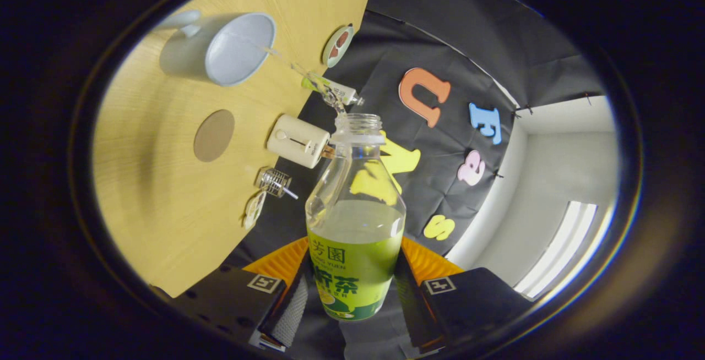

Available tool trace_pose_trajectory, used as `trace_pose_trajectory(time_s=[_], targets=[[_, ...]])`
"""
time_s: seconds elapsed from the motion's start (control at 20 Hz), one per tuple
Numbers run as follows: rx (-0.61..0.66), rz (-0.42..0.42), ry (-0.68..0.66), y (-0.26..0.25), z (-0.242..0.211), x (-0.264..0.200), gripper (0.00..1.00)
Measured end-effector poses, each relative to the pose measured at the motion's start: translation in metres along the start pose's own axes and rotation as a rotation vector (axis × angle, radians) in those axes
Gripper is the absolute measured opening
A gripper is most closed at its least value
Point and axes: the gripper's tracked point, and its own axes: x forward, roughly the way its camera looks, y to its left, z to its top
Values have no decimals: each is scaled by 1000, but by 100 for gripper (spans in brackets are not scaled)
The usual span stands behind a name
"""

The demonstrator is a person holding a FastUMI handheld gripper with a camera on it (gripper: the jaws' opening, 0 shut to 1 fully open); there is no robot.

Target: Take the bottle from table, then pour the juice into the cup, finally place the bottle on the coaster

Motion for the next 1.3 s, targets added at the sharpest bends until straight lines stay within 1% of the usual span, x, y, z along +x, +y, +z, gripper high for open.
trace_pose_trajectory(time_s=[0.35, 0.65, 0.75, 1.0, 1.05, 1.15, 1.3], targets=[[-52, -27, -12, -4, 2, -2, 79], [-121, -57, -27, -13, 8, 1, 79], [-147, -87, -45, -20, 13, 2, 79], [-210, -116, -56, -29, 13, 2, 79], [-216, -129, -59, -31, 13, 3, 79], [-229, -125, -42, -33, 7, 5, 80], [-244, -161, -53, -44, 13, 5, 80]])
